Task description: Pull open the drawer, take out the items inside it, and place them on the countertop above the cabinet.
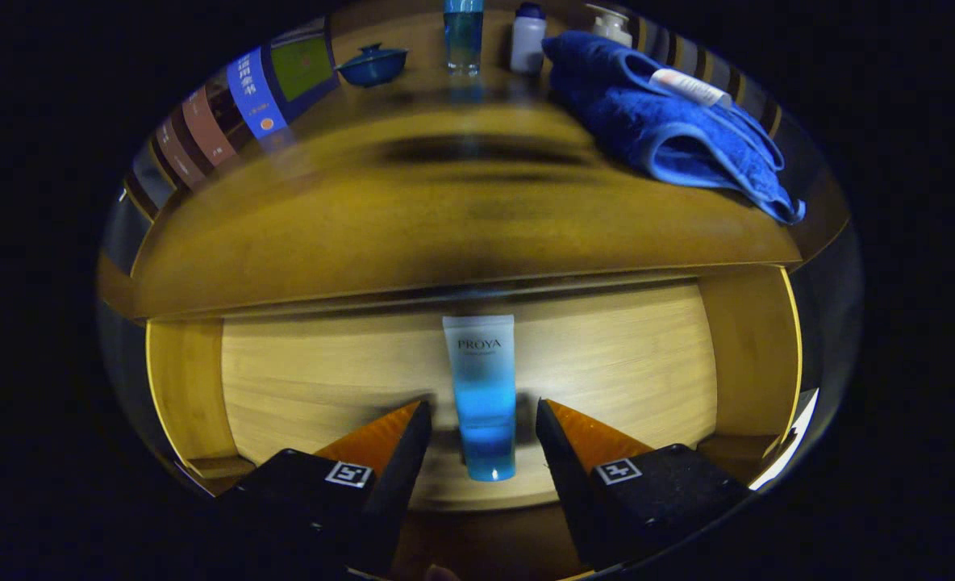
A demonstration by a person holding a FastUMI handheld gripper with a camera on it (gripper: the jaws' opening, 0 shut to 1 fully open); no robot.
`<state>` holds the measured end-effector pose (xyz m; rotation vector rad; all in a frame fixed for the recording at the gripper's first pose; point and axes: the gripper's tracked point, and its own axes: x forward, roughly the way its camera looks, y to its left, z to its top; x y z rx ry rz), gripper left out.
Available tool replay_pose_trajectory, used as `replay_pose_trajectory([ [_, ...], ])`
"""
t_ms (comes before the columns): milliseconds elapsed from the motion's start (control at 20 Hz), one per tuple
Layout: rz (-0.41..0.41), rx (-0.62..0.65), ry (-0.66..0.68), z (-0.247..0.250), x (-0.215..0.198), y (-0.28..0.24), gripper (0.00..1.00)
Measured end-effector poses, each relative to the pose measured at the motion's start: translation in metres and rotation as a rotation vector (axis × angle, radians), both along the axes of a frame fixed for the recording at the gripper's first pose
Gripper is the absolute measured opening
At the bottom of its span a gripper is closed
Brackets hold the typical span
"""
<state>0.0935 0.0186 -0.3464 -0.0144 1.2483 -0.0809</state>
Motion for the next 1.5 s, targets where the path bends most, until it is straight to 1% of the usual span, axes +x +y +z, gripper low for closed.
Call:
replay_pose_trajectory([
  [100,0.017,0.001,0.008,-0.012,0.0,-0.001,0.65],
  [150,0.04,-0.006,0.026,-0.01,-0.004,-0.003,0.58],
  [200,0.046,-0.009,0.016,-0.006,-0.001,-0.003,0.51],
  [250,0.058,-0.015,0.011,-0.009,-0.003,-0.004,0.51],
  [300,0.062,-0.02,0.004,-0.01,-0.003,-0.004,0.45],
  [350,0.084,-0.022,0.002,-0.008,-0.007,-0.002,0.45],
  [400,0.087,-0.027,-0.001,-0.005,-0.01,-0.002,0.37],
  [500,0.067,-0.021,-0.011,0.007,-0.019,0.001,0.37],
  [650,0.033,-0.051,-0.037,0.036,-0.037,0.002,0.37],
  [750,0.028,-0.065,-0.064,0.062,-0.046,0.004,0.37],
  [850,0.033,-0.073,-0.115,0.092,-0.047,0.01,0.37],
  [950,0.037,-0.105,-0.127,0.122,-0.047,0.011,0.37],
  [1100,0.042,-0.07,-0.182,0.158,-0.02,0.024,0.37],
  [1200,0.072,-0.087,-0.188,0.171,0.002,0.022,0.37],
  [1250,0.082,-0.082,-0.188,0.173,0.017,0.022,0.37],
  [1350,0.063,-0.064,-0.171,0.169,0.048,0.024,0.37],
  [1500,0.104,-0.057,-0.141,0.152,0.088,0.019,0.37],
])
